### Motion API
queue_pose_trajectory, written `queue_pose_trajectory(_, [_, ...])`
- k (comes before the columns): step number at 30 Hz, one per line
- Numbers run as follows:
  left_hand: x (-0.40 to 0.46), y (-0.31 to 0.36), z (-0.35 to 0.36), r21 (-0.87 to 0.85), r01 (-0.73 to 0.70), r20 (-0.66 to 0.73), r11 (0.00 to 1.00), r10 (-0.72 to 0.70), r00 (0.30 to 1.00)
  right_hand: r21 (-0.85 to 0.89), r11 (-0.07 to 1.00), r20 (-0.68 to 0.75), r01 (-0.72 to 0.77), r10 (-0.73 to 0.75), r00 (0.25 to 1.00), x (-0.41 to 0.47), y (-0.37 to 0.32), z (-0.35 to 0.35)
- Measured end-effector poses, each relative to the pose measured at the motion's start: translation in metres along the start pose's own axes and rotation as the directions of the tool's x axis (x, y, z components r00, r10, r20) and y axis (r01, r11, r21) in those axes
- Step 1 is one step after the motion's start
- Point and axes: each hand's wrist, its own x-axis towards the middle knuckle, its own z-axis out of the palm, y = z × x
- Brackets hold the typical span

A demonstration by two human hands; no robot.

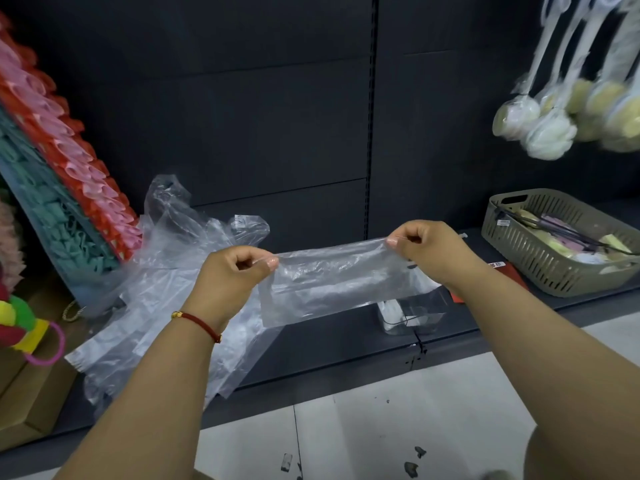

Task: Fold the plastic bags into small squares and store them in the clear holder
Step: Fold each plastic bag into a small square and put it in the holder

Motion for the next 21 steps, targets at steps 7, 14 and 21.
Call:
queue_pose_trajectory(7, [-0.004,0.004,0.018,-0.188,0.017,-0.054,0.982,-0.027,0.998,0.006,1.0,-0.02,0.005,-0.005,1.0,-0.005,-0.008,0.007])
queue_pose_trajectory(14, [-0.006,0.005,0.029,0.022,-0.156,-0.225,0.988,0.157,0.962,-0.06,0.995,-0.098,0.076,-0.081,0.992,-0.007,-0.01,0.016])
queue_pose_trajectory(21, [-0.001,-0.001,0.024,-0.017,-0.091,-0.309,0.996,0.081,0.948,0.239,0.964,0.261,-0.115,0.05,0.964,-0.008,0.0,0.002])
